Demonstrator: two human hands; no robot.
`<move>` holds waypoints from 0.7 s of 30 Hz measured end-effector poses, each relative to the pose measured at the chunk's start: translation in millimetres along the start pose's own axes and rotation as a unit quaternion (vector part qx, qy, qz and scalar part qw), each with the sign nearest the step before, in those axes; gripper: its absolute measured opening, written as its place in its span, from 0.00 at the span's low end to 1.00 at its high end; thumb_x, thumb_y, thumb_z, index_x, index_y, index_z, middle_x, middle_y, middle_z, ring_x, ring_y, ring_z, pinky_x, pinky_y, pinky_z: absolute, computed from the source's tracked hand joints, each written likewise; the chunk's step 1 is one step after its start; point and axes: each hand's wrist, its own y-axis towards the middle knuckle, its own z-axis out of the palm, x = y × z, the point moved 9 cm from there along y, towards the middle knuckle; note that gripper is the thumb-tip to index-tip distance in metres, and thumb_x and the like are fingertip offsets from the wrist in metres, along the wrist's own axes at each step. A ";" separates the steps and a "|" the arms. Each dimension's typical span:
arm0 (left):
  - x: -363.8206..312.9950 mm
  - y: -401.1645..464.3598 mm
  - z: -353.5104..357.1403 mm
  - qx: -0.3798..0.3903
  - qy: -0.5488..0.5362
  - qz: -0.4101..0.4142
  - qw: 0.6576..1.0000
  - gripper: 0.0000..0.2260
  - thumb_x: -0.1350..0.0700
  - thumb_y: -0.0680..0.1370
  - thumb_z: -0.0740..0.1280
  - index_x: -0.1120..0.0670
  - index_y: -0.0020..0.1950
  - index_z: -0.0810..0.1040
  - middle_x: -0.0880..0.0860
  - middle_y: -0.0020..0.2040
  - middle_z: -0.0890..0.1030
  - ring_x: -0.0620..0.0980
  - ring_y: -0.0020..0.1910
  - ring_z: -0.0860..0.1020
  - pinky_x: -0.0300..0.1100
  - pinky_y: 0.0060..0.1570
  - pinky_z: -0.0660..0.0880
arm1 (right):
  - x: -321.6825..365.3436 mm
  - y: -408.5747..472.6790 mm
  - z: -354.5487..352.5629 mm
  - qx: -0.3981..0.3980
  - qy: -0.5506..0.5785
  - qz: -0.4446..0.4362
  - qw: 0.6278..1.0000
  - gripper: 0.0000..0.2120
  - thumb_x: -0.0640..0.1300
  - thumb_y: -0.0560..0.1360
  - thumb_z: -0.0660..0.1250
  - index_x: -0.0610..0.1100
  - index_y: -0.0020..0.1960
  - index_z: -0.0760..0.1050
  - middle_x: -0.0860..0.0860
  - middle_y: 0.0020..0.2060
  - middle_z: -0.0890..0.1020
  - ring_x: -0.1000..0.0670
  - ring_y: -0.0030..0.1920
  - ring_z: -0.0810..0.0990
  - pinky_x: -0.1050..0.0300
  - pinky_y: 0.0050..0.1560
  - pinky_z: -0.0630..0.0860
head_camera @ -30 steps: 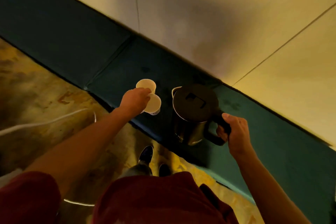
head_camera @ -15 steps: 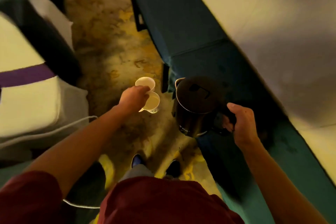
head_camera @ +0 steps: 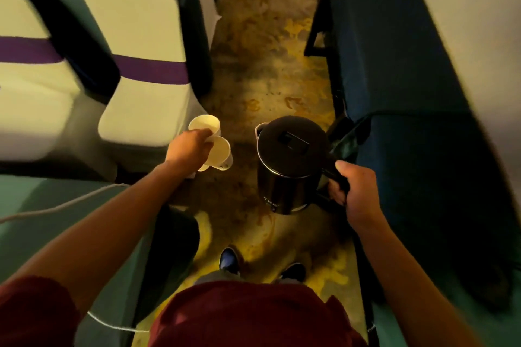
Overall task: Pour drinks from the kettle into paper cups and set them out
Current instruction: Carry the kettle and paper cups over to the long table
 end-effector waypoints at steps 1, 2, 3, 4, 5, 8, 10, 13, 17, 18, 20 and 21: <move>22.1 -3.6 -9.2 -0.013 -0.005 -0.017 1.000 0.15 0.51 0.81 0.64 0.52 0.67 0.76 0.60 0.60 0.82 0.63 0.55 0.81 0.54 0.53 0.78 | -0.8 2.7 19.8 0.017 0.001 0.003 1.000 0.20 0.55 0.68 0.66 0.43 0.27 0.63 0.47 0.23 0.63 0.50 0.22 0.62 0.54 0.30 0.58; 38.4 -6.9 -14.8 -0.020 -0.006 -0.029 0.999 0.15 0.51 0.81 0.64 0.53 0.66 0.77 0.60 0.59 0.82 0.63 0.54 0.81 0.54 0.52 0.78 | 0.0 4.4 34.4 0.027 0.004 0.003 1.000 0.20 0.54 0.69 0.65 0.43 0.27 0.63 0.48 0.22 0.63 0.51 0.21 0.63 0.55 0.29 0.59; 59.4 -12.9 -21.8 -0.026 -0.005 -0.043 0.999 0.14 0.51 0.81 0.64 0.53 0.66 0.77 0.60 0.58 0.82 0.63 0.53 0.81 0.54 0.52 0.78 | -0.4 7.7 54.6 0.040 0.007 0.005 0.999 0.20 0.52 0.70 0.65 0.41 0.28 0.64 0.49 0.22 0.63 0.53 0.21 0.64 0.58 0.27 0.60; 73.4 -17.8 -27.0 -0.028 -0.004 -0.057 0.998 0.14 0.52 0.81 0.64 0.53 0.65 0.77 0.60 0.57 0.82 0.63 0.53 0.81 0.54 0.51 0.78 | 0.2 9.2 70.3 0.046 0.014 0.006 0.999 0.19 0.50 0.71 0.65 0.40 0.29 0.64 0.50 0.21 0.64 0.54 0.20 0.66 0.60 0.26 0.63; 95.3 -26.8 -34.8 -0.034 -0.002 -0.081 0.996 0.14 0.52 0.81 0.65 0.53 0.65 0.78 0.61 0.57 0.82 0.64 0.53 0.81 0.54 0.51 0.77 | -1.1 11.7 94.1 0.063 0.014 0.012 0.998 0.19 0.48 0.73 0.65 0.40 0.29 0.64 0.51 0.20 0.66 0.55 0.20 0.67 0.62 0.25 0.65; 136.2 -47.4 -48.8 -0.054 -0.014 -0.137 0.989 0.14 0.54 0.80 0.65 0.54 0.65 0.79 0.62 0.56 0.82 0.67 0.53 0.80 0.53 0.50 0.76 | -0.8 21.0 141.6 0.117 0.001 0.006 0.993 0.20 0.51 0.70 0.67 0.38 0.30 0.64 0.52 0.20 0.65 0.54 0.20 0.66 0.60 0.25 0.63; 166.0 -68.4 -56.4 -0.069 -0.021 -0.176 0.982 0.13 0.53 0.80 0.65 0.54 0.63 0.79 0.63 0.55 0.83 0.67 0.51 0.80 0.53 0.49 0.76 | 4.4 25.3 178.6 0.175 -0.011 -0.001 0.984 0.26 0.55 0.66 0.67 0.33 0.30 0.63 0.49 0.21 0.63 0.51 0.21 0.63 0.59 0.25 0.61; 200.2 -102.5 -62.6 -0.094 -0.034 -0.226 0.969 0.12 0.54 0.80 0.64 0.54 0.62 0.80 0.62 0.54 0.83 0.66 0.50 0.81 0.53 0.47 0.76 | 11.1 26.3 222.7 0.244 -0.022 -0.008 0.969 0.28 0.57 0.66 0.66 0.32 0.30 0.63 0.49 0.21 0.62 0.51 0.21 0.62 0.57 0.26 0.56; 242.1 -153.0 -64.4 -0.118 -0.035 -0.293 0.948 0.10 0.54 0.80 0.64 0.54 0.60 0.80 0.61 0.52 0.83 0.65 0.48 0.81 0.53 0.46 0.76 | 13.0 19.8 274.8 0.321 -0.051 -0.017 0.945 0.26 0.57 0.67 0.66 0.35 0.29 0.64 0.48 0.22 0.62 0.51 0.21 0.60 0.55 0.27 0.54; 252.7 -168.6 -64.8 -0.126 -0.039 -0.311 0.941 0.10 0.54 0.80 0.64 0.54 0.59 0.80 0.61 0.52 0.83 0.65 0.48 0.81 0.52 0.45 0.76 | 13.9 16.3 288.1 0.336 -0.063 -0.019 0.940 0.24 0.57 0.67 0.66 0.37 0.28 0.64 0.48 0.22 0.62 0.51 0.21 0.60 0.57 0.26 0.55; 271.4 -193.7 -65.9 -0.137 -0.042 -0.336 0.931 0.10 0.54 0.80 0.64 0.55 0.59 0.80 0.61 0.51 0.83 0.65 0.46 0.82 0.51 0.42 0.75 | 15.0 6.5 310.6 0.356 -0.074 -0.021 0.931 0.22 0.57 0.67 0.66 0.41 0.27 0.63 0.47 0.22 0.62 0.51 0.21 0.60 0.59 0.25 0.56; 278.2 -203.7 -65.8 -0.140 -0.039 -0.343 0.928 0.10 0.54 0.80 0.65 0.55 0.59 0.80 0.61 0.50 0.84 0.64 0.46 0.82 0.50 0.42 0.75 | 15.2 2.2 319.4 0.361 -0.078 -0.023 0.929 0.21 0.56 0.66 0.66 0.42 0.26 0.64 0.48 0.22 0.62 0.52 0.21 0.61 0.60 0.25 0.57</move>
